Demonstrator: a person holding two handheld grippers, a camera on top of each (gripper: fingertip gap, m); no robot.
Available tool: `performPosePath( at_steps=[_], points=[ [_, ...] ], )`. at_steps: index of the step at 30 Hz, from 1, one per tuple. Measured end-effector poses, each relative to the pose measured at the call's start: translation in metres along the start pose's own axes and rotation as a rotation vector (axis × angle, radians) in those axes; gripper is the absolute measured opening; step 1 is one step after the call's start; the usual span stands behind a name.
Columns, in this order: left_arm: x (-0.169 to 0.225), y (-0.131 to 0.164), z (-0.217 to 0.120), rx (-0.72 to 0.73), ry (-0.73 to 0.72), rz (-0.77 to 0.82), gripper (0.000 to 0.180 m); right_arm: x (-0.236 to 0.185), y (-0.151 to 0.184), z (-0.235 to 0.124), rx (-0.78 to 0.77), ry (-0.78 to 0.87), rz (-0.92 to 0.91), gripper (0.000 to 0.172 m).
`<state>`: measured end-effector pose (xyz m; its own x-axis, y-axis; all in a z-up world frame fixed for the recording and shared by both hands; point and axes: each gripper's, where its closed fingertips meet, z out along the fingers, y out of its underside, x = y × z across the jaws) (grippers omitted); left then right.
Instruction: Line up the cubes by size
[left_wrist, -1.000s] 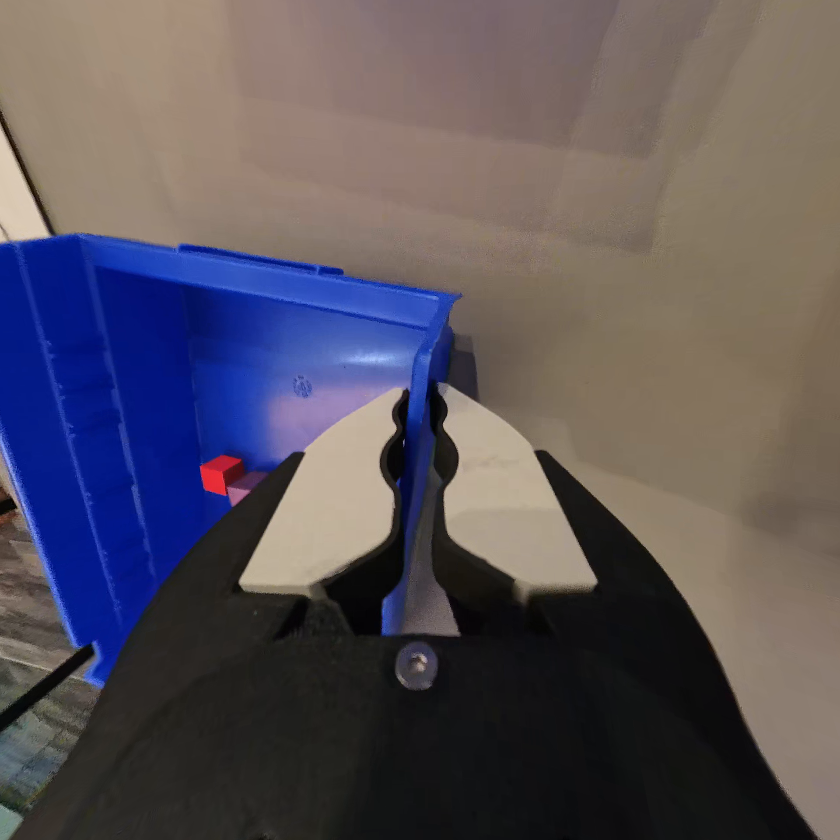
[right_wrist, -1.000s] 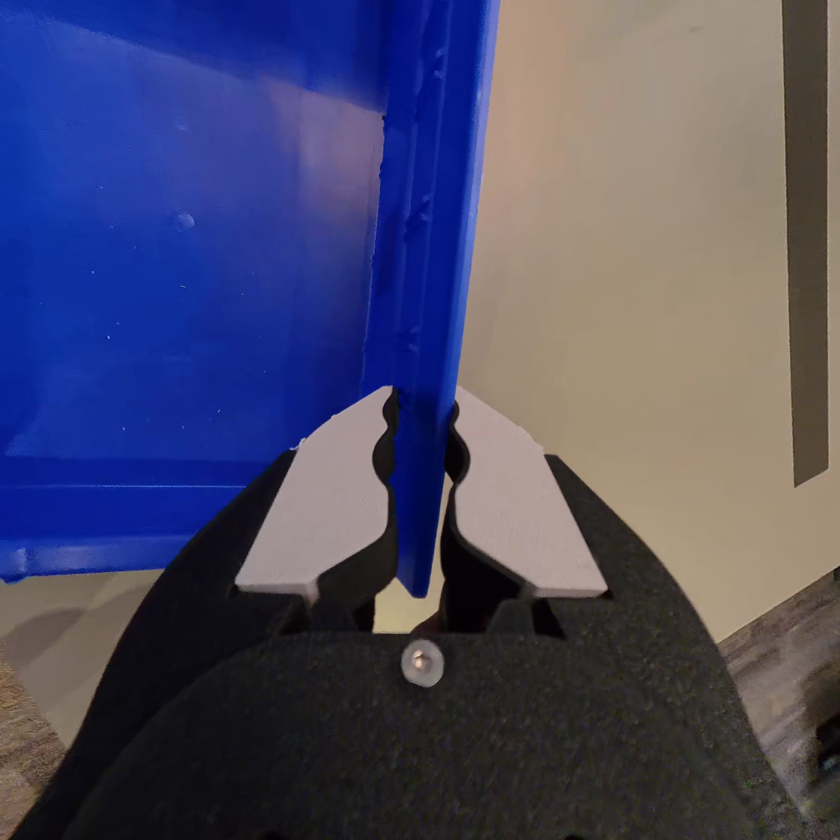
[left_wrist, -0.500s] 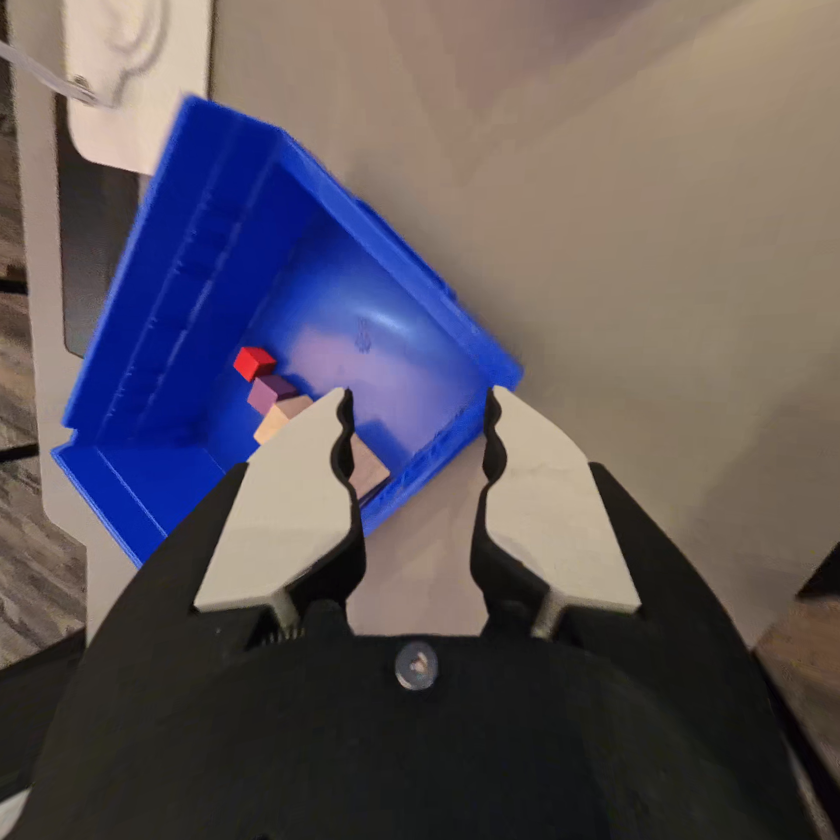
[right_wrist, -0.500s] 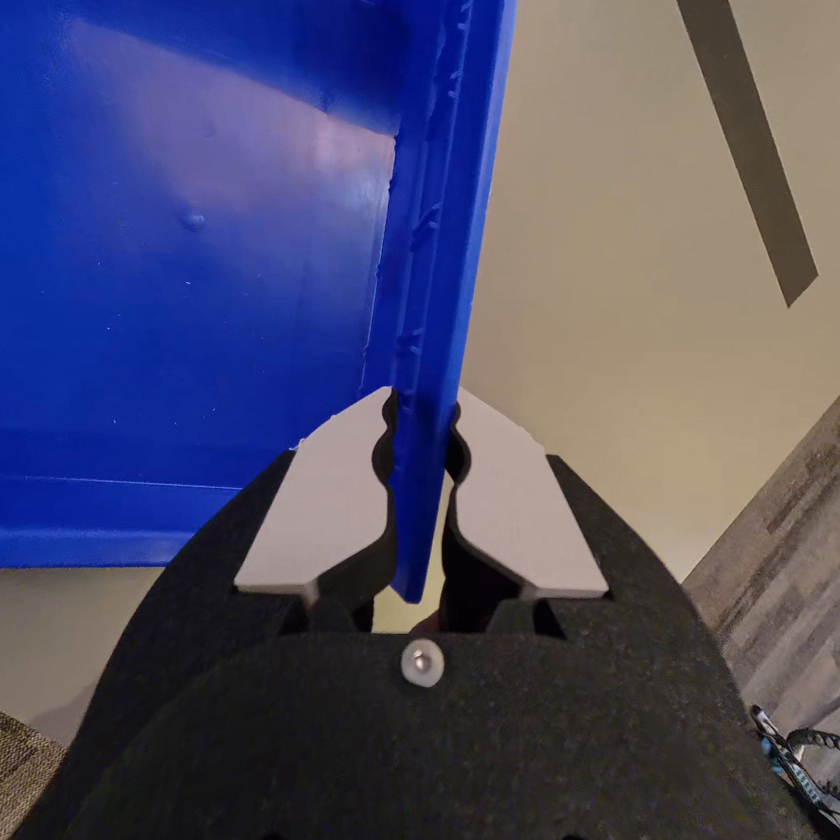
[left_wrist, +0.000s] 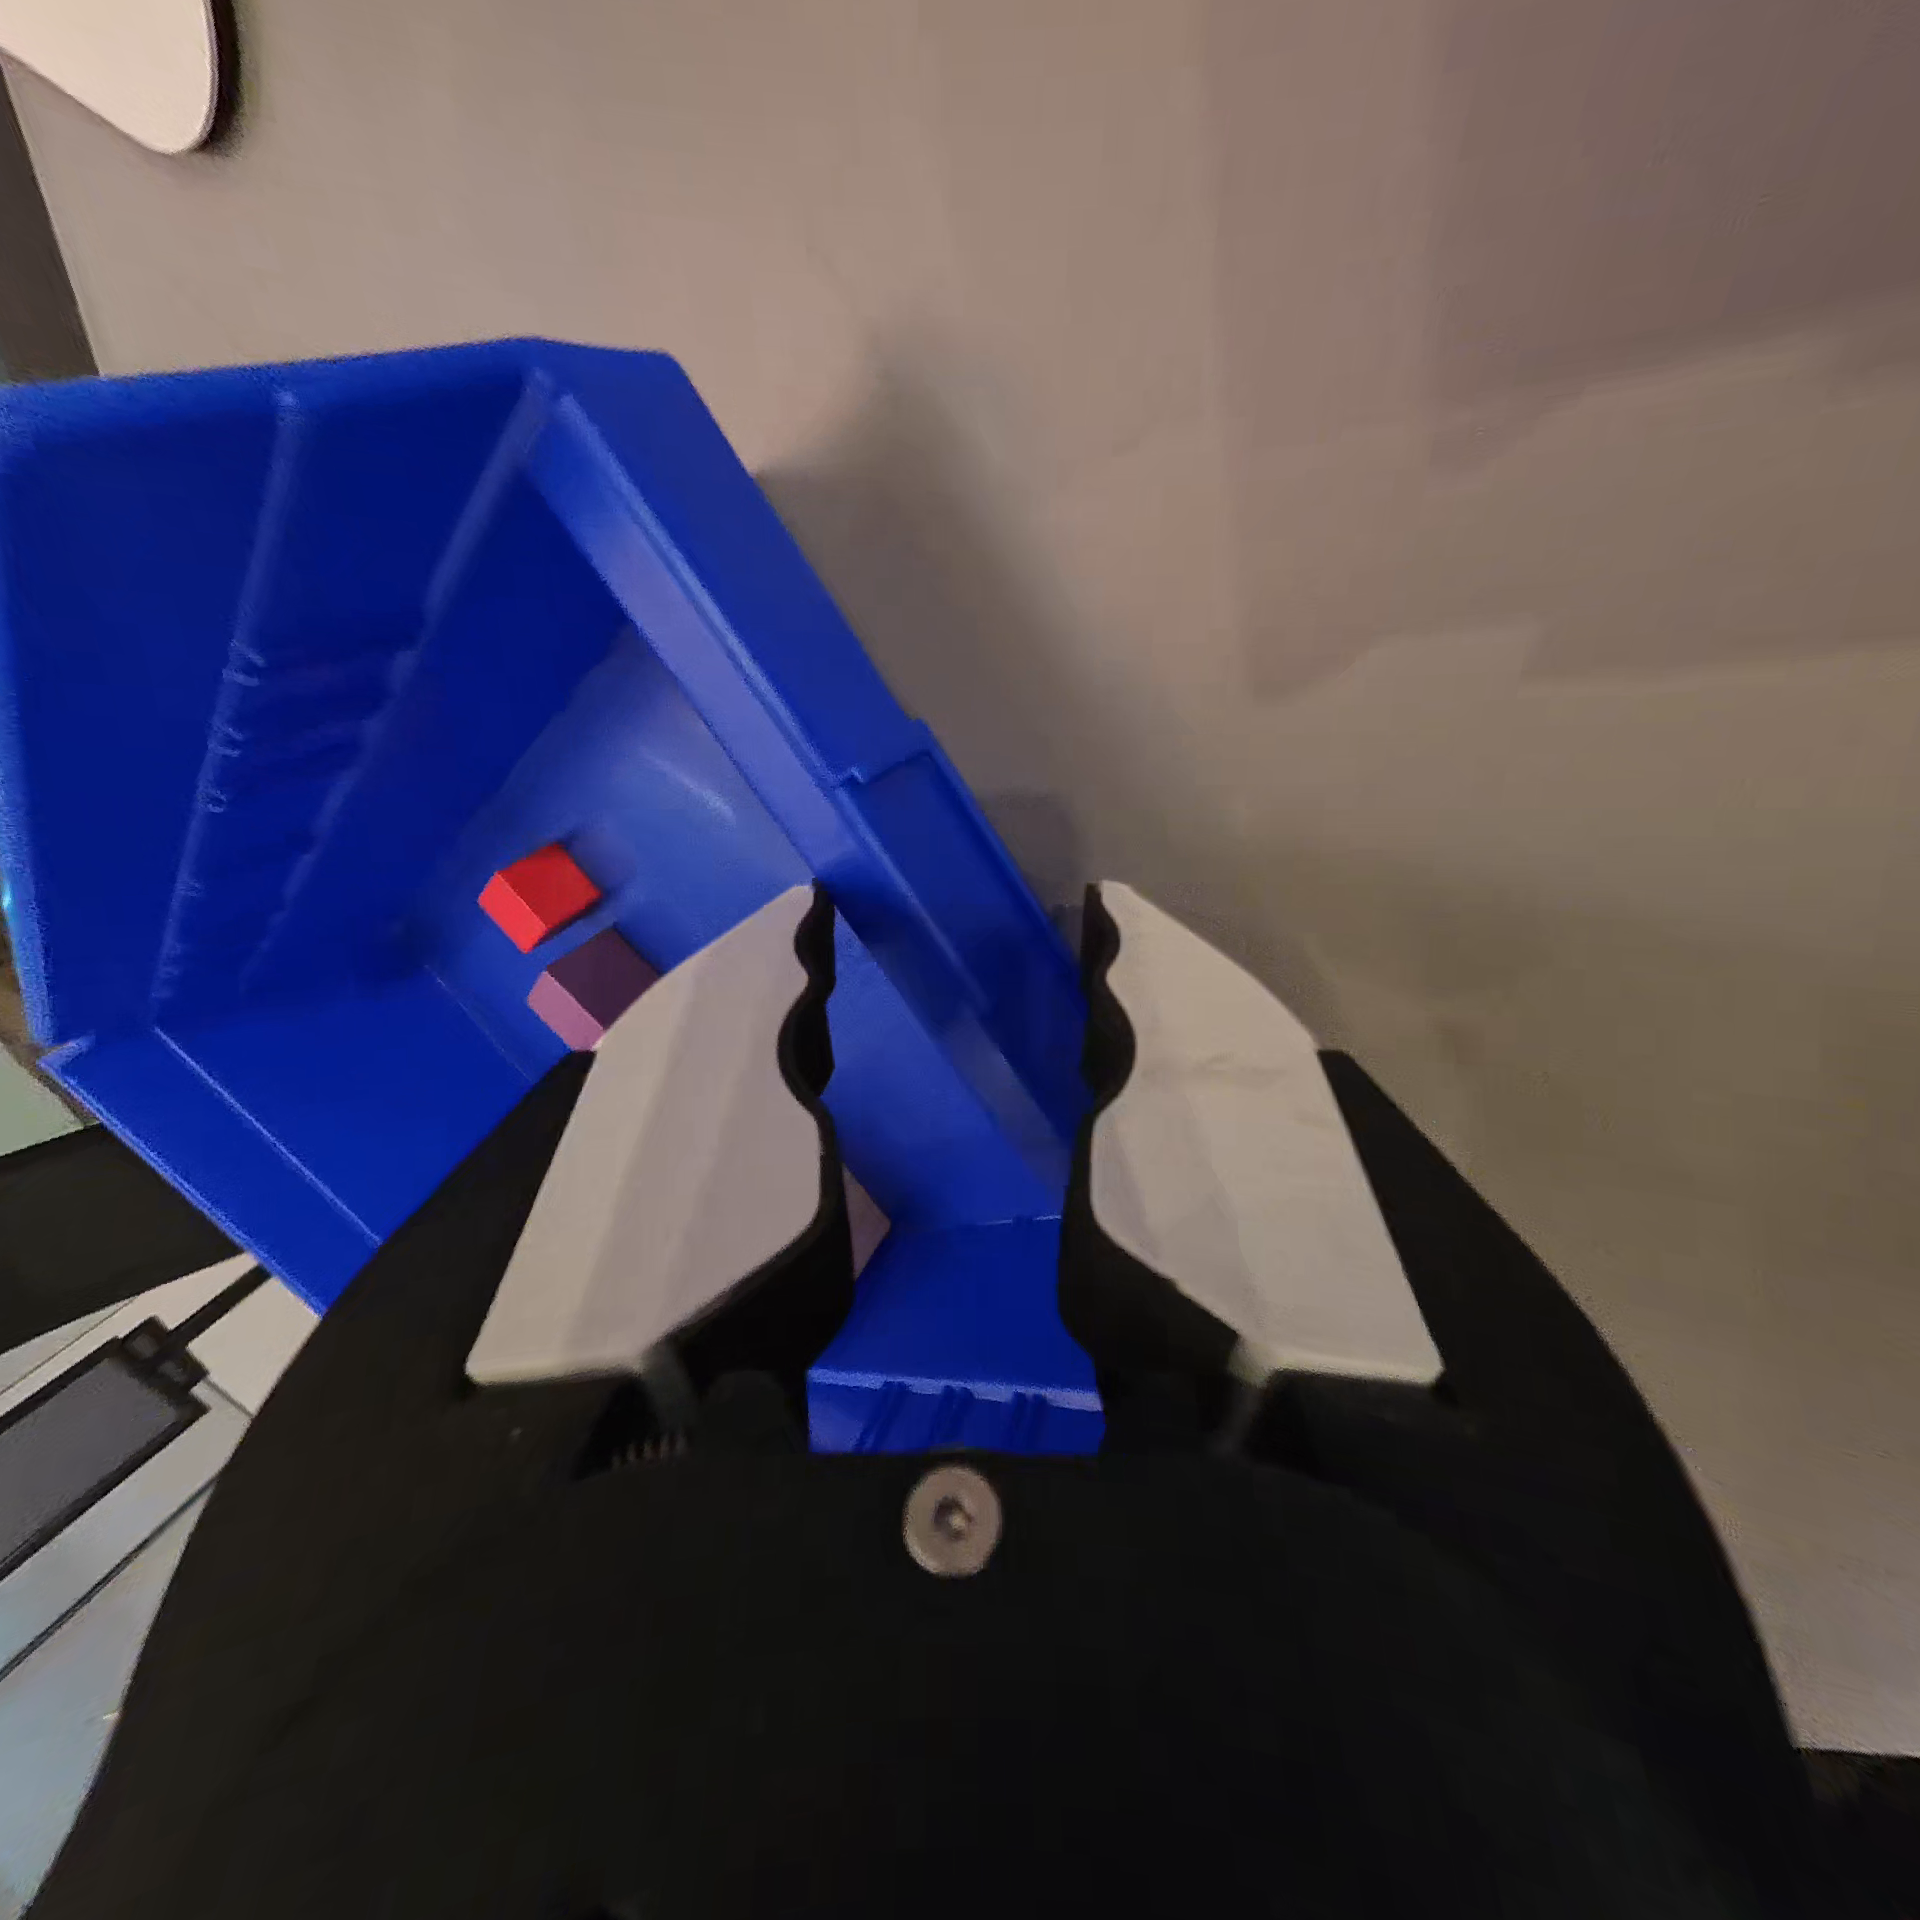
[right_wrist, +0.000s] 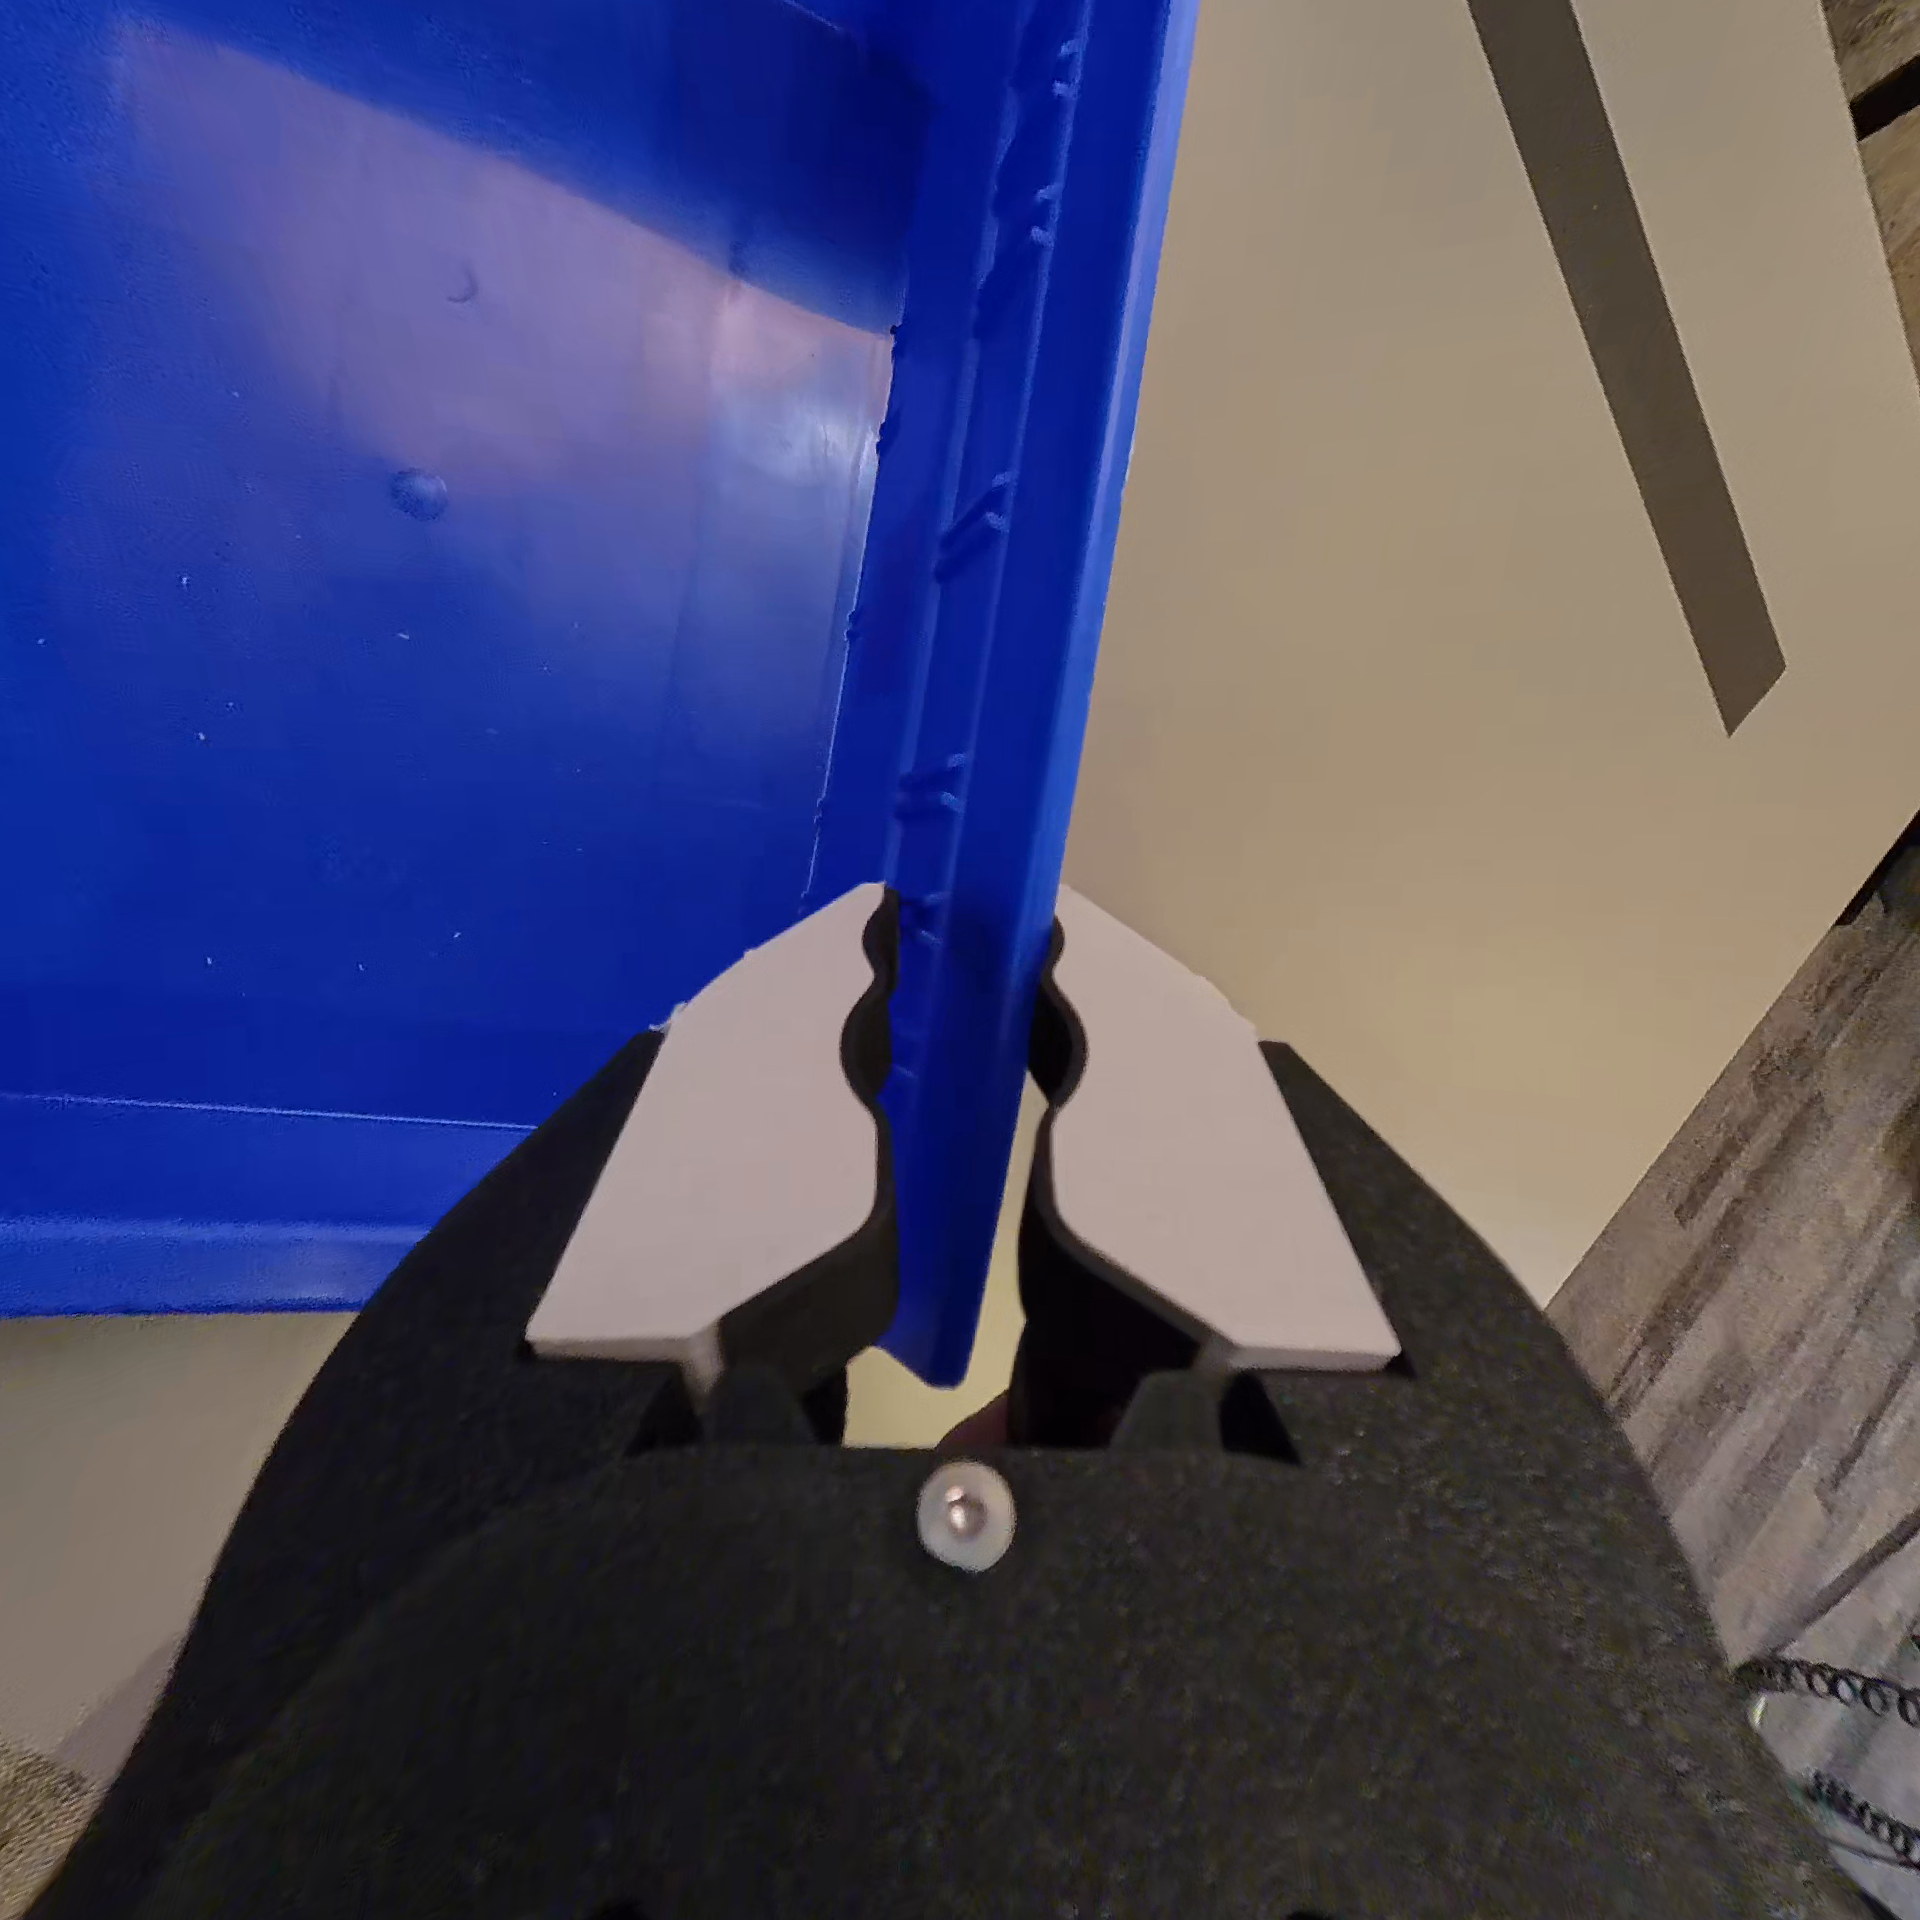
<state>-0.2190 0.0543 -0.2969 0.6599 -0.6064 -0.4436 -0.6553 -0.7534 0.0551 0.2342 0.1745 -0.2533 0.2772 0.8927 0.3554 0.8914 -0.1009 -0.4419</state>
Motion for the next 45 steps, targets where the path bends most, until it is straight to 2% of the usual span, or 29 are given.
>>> performPosePath(
  at_steps=[6,10,13,19,22,24,33,45],
  points=[
    [0.005,0.007,0.010,-0.048,0.054,-0.024,0.048,-0.004,-0.019,-0.026,0.185,0.044,-0.139,0.042],
    [0.008,0.011,0.012,-0.038,0.095,-0.022,0.044,-0.036,-0.024,-0.056,0.307,-0.076,-0.377,0.045],
    [0.009,0.019,0.012,-0.036,0.084,0.008,0.038,-0.066,-0.010,-0.068,0.292,-0.204,-0.520,0.045],
    [0.016,0.035,0.009,-0.028,0.071,0.095,0.037,-0.110,0.021,-0.066,0.178,-0.447,-0.594,0.044],
    [0.020,0.043,0.008,-0.024,0.057,0.153,0.038,-0.116,0.035,-0.051,0.085,-0.457,-0.654,0.041],
    [0.021,0.049,0.007,-0.021,0.050,0.179,0.037,-0.118,0.035,-0.043,0.079,-0.446,-0.687,0.036],
    [0.028,0.084,0.006,-0.001,0.047,0.283,0.036,-0.124,0.028,-0.026,0.092,-0.441,-0.641,0.029],
    [0.014,0.129,0.016,0.005,0.011,0.397,0.033,-0.110,-0.016,0.003,0.085,-0.332,-0.386,0.026]
  ],
)
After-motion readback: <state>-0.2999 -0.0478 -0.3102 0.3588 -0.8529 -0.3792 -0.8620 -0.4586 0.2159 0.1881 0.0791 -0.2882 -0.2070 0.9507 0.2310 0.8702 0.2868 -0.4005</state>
